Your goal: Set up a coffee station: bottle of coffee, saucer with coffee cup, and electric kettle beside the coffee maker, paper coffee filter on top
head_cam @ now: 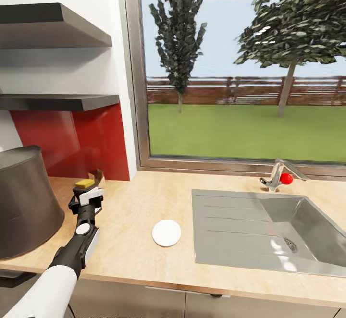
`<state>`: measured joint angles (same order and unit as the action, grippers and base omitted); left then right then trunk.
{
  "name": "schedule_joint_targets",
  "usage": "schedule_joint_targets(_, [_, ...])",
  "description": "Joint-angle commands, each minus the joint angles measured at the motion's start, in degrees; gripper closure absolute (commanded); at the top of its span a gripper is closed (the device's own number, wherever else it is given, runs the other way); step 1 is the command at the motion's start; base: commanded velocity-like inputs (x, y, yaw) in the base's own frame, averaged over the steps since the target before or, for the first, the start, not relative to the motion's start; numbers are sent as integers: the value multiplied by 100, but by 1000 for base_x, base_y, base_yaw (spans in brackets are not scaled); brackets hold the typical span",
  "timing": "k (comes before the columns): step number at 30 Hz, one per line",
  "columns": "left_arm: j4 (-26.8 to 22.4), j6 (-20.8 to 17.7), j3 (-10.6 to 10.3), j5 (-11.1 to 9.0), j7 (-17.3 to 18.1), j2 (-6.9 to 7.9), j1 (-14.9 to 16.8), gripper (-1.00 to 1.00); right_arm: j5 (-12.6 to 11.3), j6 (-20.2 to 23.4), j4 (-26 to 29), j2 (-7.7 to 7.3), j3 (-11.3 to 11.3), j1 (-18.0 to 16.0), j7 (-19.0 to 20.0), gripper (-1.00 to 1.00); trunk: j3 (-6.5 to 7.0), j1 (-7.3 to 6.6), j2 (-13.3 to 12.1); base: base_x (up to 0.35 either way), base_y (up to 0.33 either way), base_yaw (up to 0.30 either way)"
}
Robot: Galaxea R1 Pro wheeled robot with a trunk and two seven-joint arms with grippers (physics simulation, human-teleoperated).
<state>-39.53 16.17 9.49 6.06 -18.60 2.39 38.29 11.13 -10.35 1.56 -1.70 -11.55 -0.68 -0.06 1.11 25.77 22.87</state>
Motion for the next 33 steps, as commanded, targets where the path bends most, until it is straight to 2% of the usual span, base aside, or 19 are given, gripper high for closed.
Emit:
schedule_joint_targets(1, [7, 7, 8, 62, -25, 3, 3, 100, 56, -20, -7, -4, -49, -2, -2, -100, -10, 2, 5, 44, 0, 68])
schedule_joint_targets(13, [320, 26, 25, 62, -30, 31, 1, 100, 59, -12, -7, 15, -47, -2, 12, -100, -52, 2, 5, 161, 0, 32])
schedule_joint_targets(15, [337, 215, 26, 62, -30, 118, -49, 100, 64, -16, -8, 20, -47, -2, 14, -100, -52, 2, 5, 5, 0, 0])
schedule_joint_targets(20, [340, 518, 33, 62, -23, 199, -230, 100, 64, -19, -10, 21, -48, -2, 18, -100, -52, 2, 5, 2, 0, 0])
schedule_joint_targets(25, [341, 573, 40, 62, -14, 260, -277, 100, 61, -20, -9, 26, -43, -2, 23, -100, -52, 2, 5, 0, 0, 0])
schedule_joint_targets(30, [341, 571, 23, 57, -4, 470, -286, 100, 63, -20, -8, 21, -45, -2, 25, -100, -52, 2, 5, 0, 0, 0])
schedule_joint_targets(33, [341, 565, 12, 60, 30, 523, -282, 100, 59, -20, -7, 21, -48, -2, 31, -100, -52, 2, 5, 34, 0, 0])
